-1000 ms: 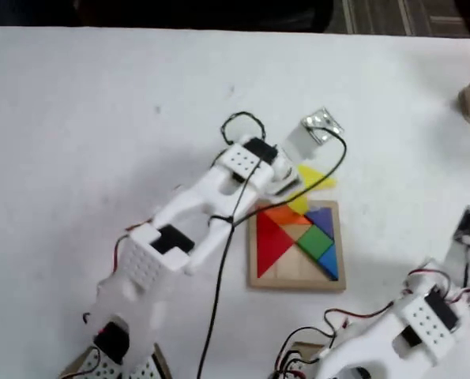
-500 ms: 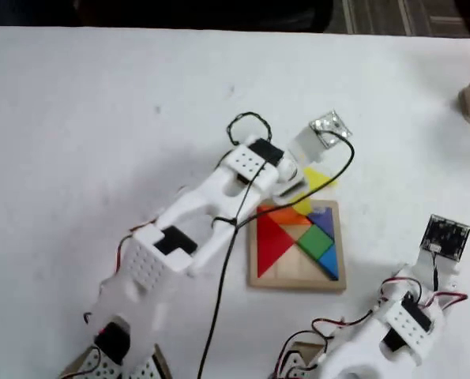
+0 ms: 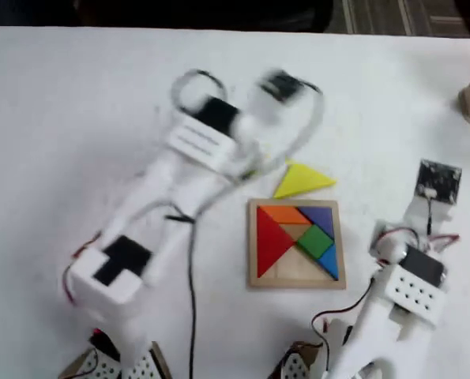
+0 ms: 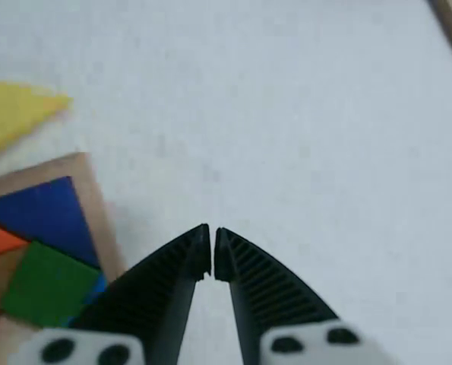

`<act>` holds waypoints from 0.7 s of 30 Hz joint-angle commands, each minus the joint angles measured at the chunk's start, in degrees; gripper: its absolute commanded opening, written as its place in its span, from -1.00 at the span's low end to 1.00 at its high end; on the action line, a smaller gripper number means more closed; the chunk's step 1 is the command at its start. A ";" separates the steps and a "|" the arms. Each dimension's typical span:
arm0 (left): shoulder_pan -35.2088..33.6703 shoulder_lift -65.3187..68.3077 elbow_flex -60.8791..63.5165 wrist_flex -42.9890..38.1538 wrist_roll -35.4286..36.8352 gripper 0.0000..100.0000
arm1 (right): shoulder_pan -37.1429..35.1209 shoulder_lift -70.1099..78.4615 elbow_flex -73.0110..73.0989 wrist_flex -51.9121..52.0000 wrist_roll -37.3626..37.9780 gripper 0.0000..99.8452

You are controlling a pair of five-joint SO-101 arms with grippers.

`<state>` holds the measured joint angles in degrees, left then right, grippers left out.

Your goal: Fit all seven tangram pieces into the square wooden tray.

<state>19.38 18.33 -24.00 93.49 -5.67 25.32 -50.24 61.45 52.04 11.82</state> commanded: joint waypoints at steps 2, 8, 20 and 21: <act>-13.85 -4.53 4.66 0.35 1.85 -0.88 | -8.84 -0.31 -5.01 0.40 -7.38 -0.97; -25.36 -4.62 27.52 -19.08 0.88 -0.88 | -13.93 3.56 -8.18 0.40 -10.64 -0.97; -32.40 -7.43 47.21 -40.35 -4.40 -0.87 | -19.74 39.69 -29.89 -0.57 -13.71 -0.97; -32.40 -8.22 48.44 -41.85 -4.66 -0.88 | -19.65 42.59 -31.21 -1.45 -13.71 -0.97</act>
<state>-11.21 14.11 23.03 55.08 -9.36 6.24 -13.85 36.31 52.13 -1.19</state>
